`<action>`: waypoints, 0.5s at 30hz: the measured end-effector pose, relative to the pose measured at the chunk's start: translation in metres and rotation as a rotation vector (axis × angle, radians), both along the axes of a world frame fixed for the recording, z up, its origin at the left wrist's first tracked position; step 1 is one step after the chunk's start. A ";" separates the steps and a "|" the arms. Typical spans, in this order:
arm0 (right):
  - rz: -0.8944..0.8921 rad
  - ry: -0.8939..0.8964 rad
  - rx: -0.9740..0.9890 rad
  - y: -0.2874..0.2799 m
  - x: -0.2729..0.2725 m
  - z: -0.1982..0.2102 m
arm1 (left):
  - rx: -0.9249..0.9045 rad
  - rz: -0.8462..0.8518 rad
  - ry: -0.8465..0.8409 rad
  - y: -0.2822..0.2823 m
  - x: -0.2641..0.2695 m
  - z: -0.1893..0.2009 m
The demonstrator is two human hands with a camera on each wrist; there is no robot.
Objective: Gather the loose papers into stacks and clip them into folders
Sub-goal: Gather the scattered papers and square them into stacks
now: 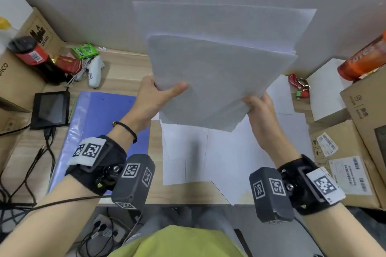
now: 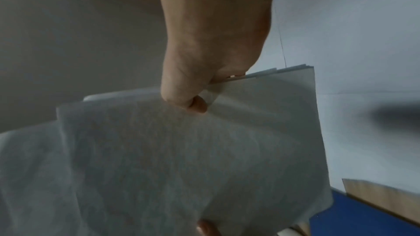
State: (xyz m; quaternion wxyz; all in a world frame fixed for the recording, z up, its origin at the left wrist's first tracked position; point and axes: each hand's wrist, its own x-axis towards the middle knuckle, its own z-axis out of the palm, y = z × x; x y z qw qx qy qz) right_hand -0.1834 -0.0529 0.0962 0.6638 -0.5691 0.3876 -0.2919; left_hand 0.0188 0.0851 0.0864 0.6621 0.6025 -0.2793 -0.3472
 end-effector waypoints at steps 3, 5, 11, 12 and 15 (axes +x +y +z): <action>0.022 0.085 0.049 0.008 -0.003 -0.020 | 0.115 -0.032 -0.019 0.006 -0.001 -0.024; 0.062 0.188 0.108 0.017 -0.009 -0.043 | 0.232 -0.064 -0.002 0.013 -0.007 -0.046; 0.033 0.117 0.124 0.019 -0.001 -0.028 | 0.189 0.005 0.021 0.004 -0.013 -0.034; -0.001 0.059 0.123 0.014 0.001 -0.019 | 0.139 0.013 0.014 0.002 -0.009 -0.025; -0.040 -0.083 0.101 0.009 0.003 -0.006 | 0.023 0.038 -0.010 0.000 -0.004 -0.015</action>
